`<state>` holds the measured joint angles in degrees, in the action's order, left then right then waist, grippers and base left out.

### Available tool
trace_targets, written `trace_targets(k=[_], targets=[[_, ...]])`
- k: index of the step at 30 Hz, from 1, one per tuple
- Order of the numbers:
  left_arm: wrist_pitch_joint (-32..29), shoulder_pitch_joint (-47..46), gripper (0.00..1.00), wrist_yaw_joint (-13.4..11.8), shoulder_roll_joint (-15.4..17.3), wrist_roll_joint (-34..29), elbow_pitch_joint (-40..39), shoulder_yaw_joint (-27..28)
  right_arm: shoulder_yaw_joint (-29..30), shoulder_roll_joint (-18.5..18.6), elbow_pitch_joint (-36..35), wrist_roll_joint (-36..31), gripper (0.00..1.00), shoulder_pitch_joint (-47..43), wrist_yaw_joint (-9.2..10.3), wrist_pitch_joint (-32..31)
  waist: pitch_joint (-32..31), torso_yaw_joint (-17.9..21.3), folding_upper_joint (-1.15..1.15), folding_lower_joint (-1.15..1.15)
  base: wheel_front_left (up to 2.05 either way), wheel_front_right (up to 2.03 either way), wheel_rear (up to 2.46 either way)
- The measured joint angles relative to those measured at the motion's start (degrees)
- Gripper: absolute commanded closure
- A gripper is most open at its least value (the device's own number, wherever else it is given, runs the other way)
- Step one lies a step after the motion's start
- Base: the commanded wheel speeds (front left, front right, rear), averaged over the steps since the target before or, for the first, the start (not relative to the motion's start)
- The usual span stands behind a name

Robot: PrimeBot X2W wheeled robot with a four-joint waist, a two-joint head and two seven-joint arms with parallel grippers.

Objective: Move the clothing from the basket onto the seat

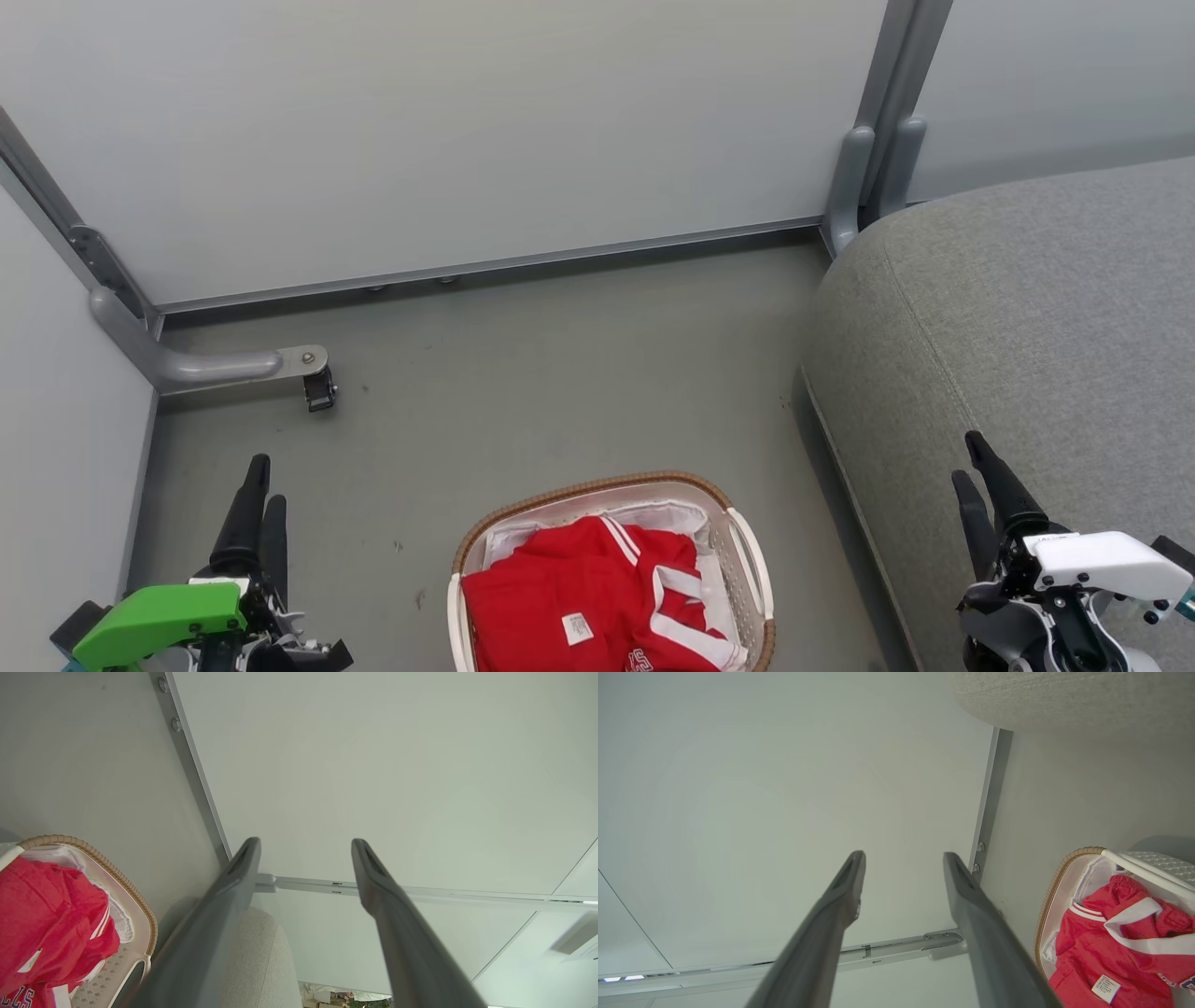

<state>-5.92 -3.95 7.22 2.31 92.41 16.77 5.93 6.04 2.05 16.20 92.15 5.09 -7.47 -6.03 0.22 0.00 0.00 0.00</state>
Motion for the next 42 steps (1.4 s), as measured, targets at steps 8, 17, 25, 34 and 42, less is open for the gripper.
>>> trace_targets(k=[8, 17, 25, 34, 42], targets=[[2.35, -0.07, 0.00, 0.00, 0.18, -2.56, 0.33, -1.40, -2.56, 1.36, -0.25, -3.46, 0.00, 0.25, 0.00, 2.46, 0.26, -0.08, 0.00, 0.00, 0.00, 0.00, 0.00], [4.66, -0.66, 0.00, 0.00, 0.25, -13.36, 0.73, -1.22, -3.50, 1.98, -0.55, -11.69, 0.00, 1.64, 0.00, 4.72, 0.78, -0.24, 0.00, 0.00, 0.00, 0.00, 0.00], [6.54, -1.11, 0.00, 0.00, 0.16, -22.34, 1.57, -1.64, -4.54, 2.29, -0.54, -19.05, 0.00, 2.51, 0.00, 6.64, 1.23, -0.32, 0.00, 0.00, 0.00, 0.00, 0.00], [8.39, -1.46, 0.00, 0.00, 0.16, -33.04, 2.34, -1.78, -5.44, 2.63, -0.38, -27.66, 0.00, 3.16, 0.00, 8.57, 1.52, -0.46, 0.00, 0.00, 0.00, 0.00, 0.00], [10.00, -1.47, 0.00, 0.00, 0.16, -42.53, 3.21, -1.85, -6.54, 2.91, -0.19, -35.75, 0.00, 3.73, 0.00, 10.11, 1.69, -0.66, 0.00, 0.00, 0.00, 0.00, 0.00]])
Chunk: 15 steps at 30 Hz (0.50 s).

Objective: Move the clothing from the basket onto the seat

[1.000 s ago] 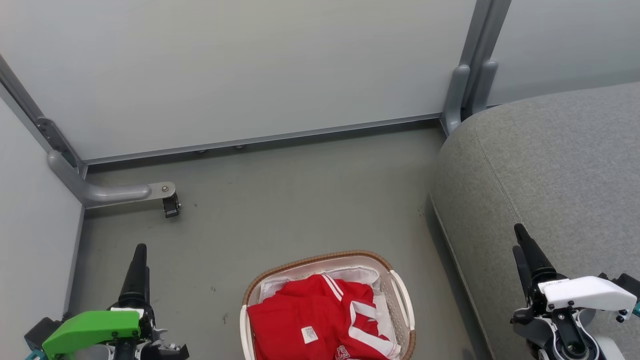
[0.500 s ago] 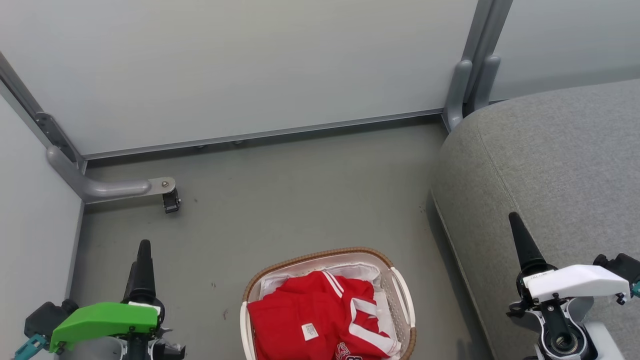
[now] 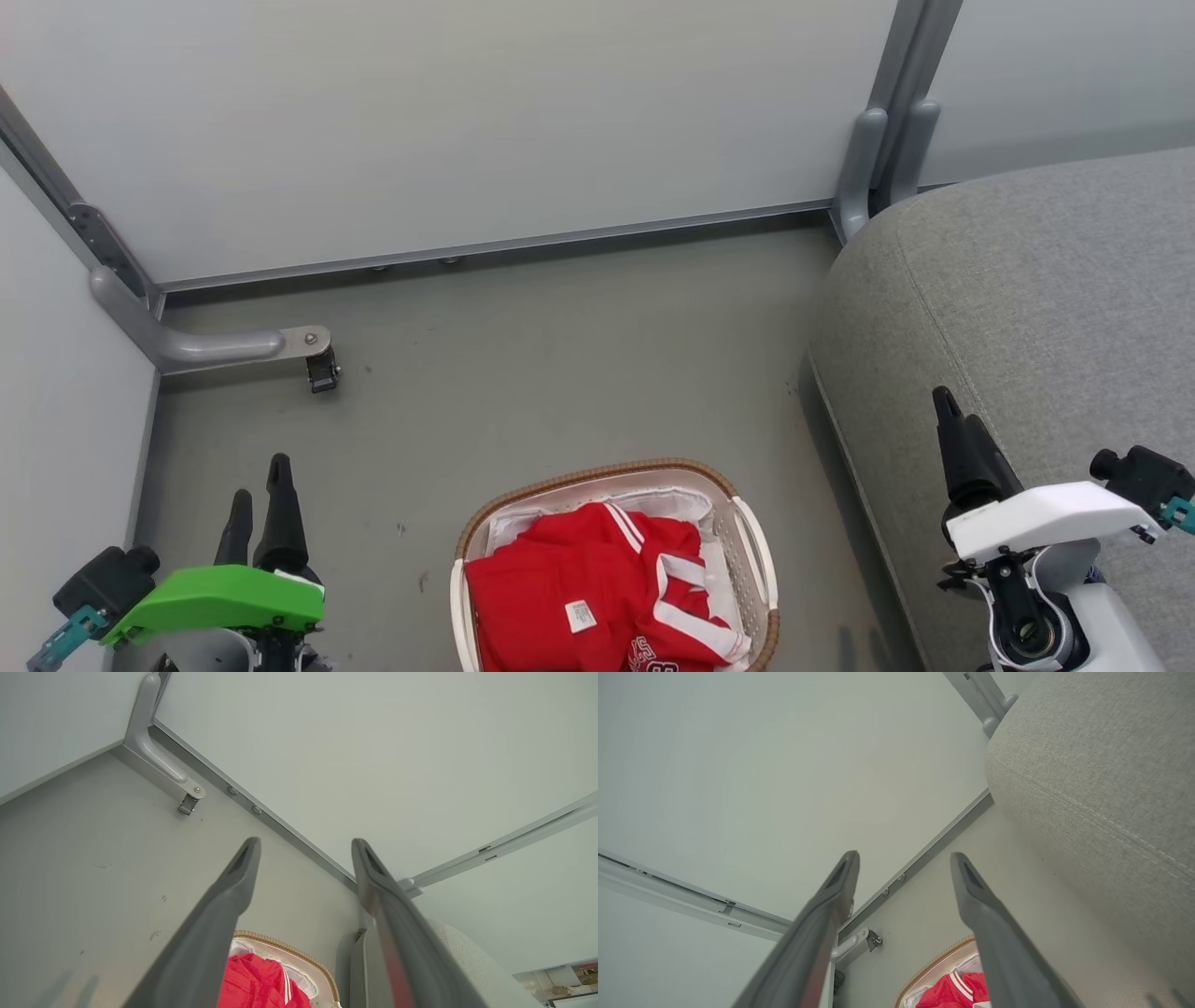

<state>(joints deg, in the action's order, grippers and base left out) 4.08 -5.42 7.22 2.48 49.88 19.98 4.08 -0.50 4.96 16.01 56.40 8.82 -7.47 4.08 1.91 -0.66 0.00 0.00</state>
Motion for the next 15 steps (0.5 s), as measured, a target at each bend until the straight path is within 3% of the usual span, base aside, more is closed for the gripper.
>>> trace_targets(k=[15], targets=[[2.69, -0.02, 0.00, -2.27, 0.29, -15.66, 0.65, -2.93, -2.22, 0.42, 0.69, -14.40, 0.00, 0.45, 0.00, 2.79, 0.34, -0.23, 0.00, 0.00, 0.00, 0.00, 0.00]])
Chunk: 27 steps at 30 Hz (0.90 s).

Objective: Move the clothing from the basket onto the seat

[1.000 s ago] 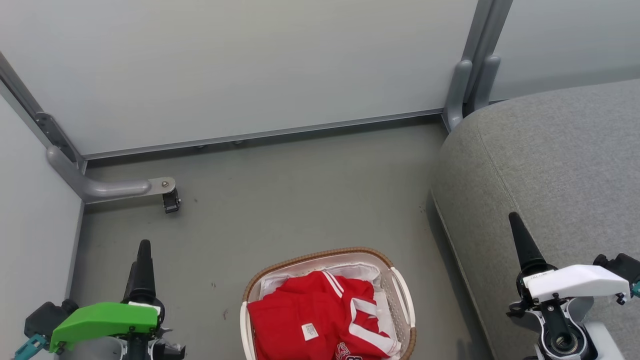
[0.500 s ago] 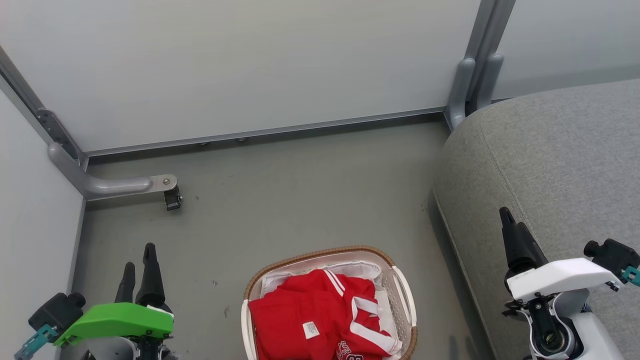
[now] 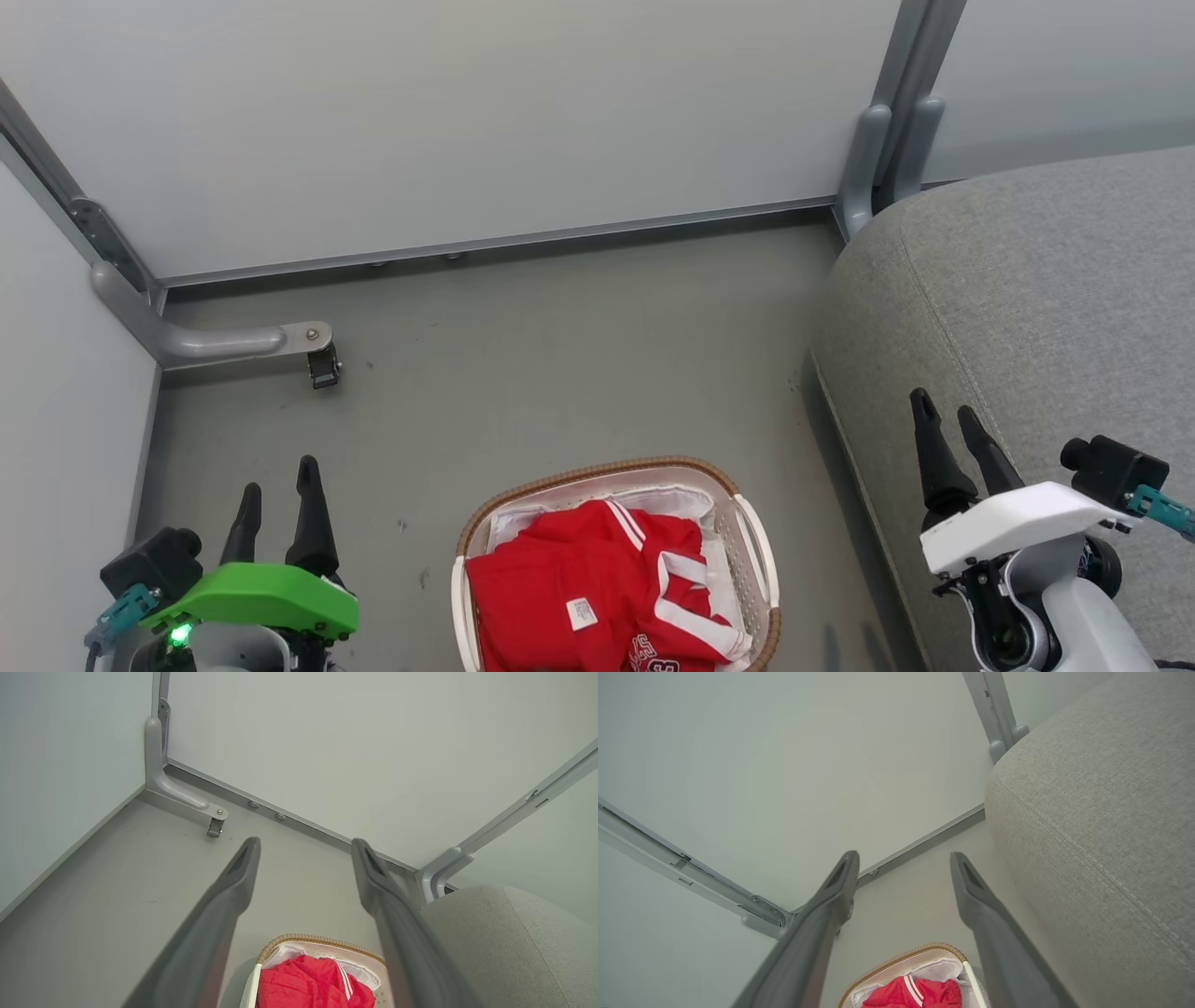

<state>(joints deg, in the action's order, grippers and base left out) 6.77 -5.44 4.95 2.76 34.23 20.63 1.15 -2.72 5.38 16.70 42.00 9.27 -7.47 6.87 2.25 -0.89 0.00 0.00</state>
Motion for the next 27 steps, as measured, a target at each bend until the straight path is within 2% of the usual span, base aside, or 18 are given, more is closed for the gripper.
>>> trace_targets(k=[27], targets=[[3.91, 0.30, 0.00, -2.70, 1.12, -15.21, 0.93, -4.02, -1.79, -0.16, 2.61, -18.09, 0.00, -0.47, -0.01, 3.79, -0.12, -0.62, 0.00, 0.00, 0.00, 0.00, 0.00]])
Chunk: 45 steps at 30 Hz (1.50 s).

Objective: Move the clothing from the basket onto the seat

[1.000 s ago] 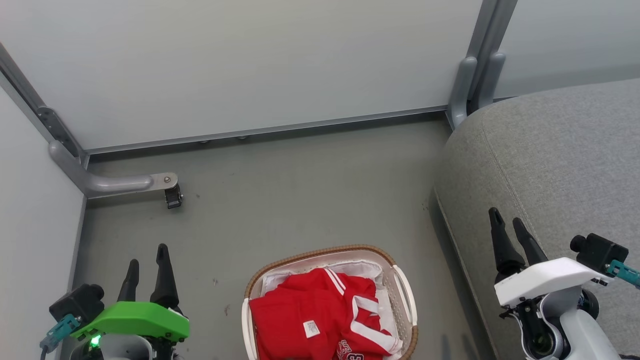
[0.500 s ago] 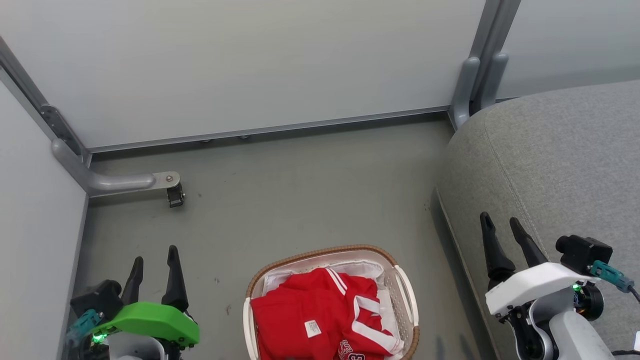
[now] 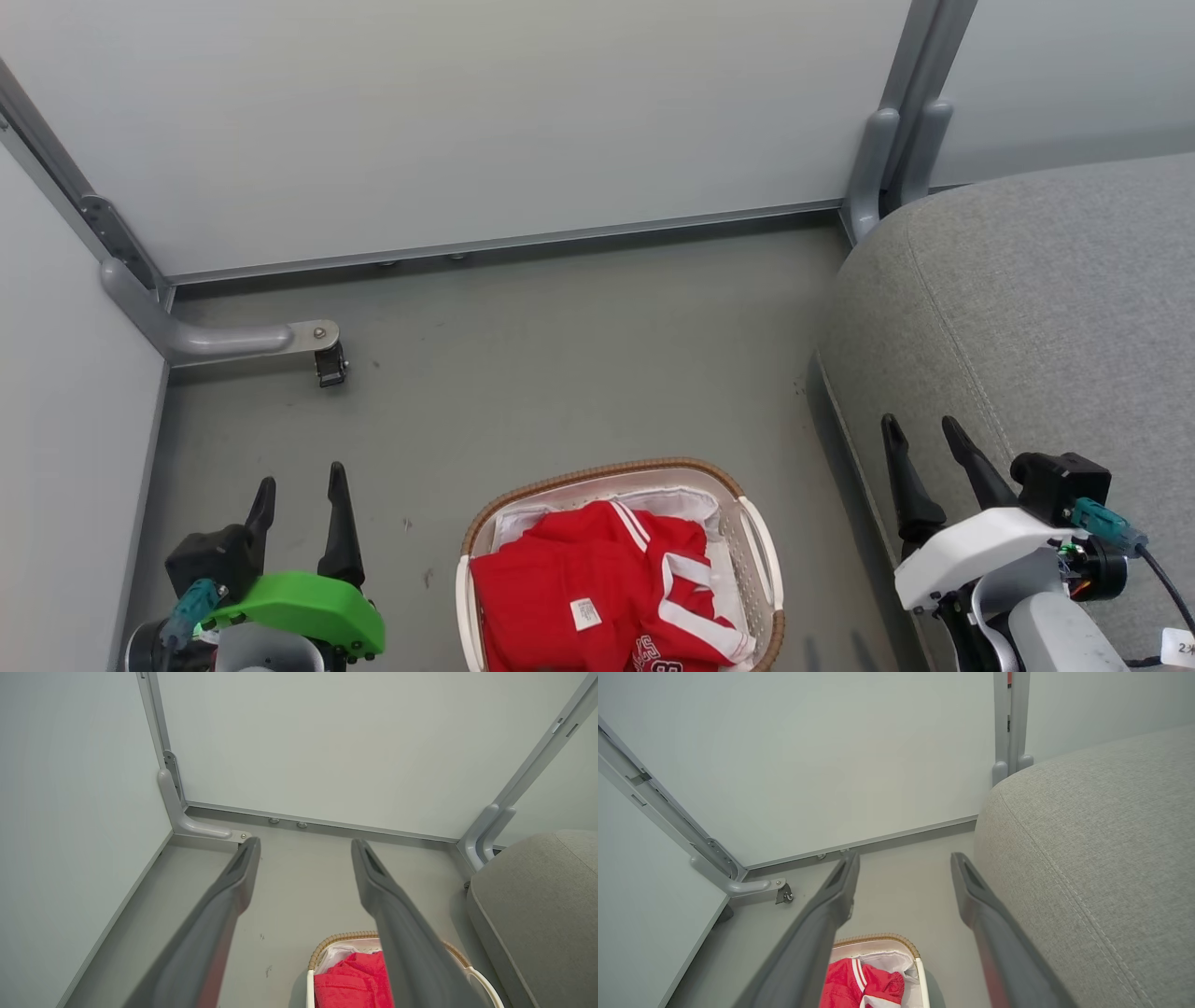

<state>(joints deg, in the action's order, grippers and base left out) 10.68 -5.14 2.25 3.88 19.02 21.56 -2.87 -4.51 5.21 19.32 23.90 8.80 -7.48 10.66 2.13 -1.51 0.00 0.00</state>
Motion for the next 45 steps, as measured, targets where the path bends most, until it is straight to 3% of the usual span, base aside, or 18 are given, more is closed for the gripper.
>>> trace_targets(k=[29, 45], targets=[[3.36, 1.51, 0.00, 0.74, -0.97, -10.27, 1.16, -0.10, -0.13, -0.92, 1.75, -12.99, 0.00, -1.04, -0.01, 3.35, 0.26, -0.35, 0.00, 0.00, 0.00, 0.00, 0.00], [4.48, -8.59, 0.00, 1.52, -1.09, -9.43, 8.35, -9.12, -2.70, 0.00, -3.63, -15.07, 0.00, 7.83, -0.03, 4.35, 12.65, 2.61, 0.00, 0.00, 0.00, 0.00, 0.00]])
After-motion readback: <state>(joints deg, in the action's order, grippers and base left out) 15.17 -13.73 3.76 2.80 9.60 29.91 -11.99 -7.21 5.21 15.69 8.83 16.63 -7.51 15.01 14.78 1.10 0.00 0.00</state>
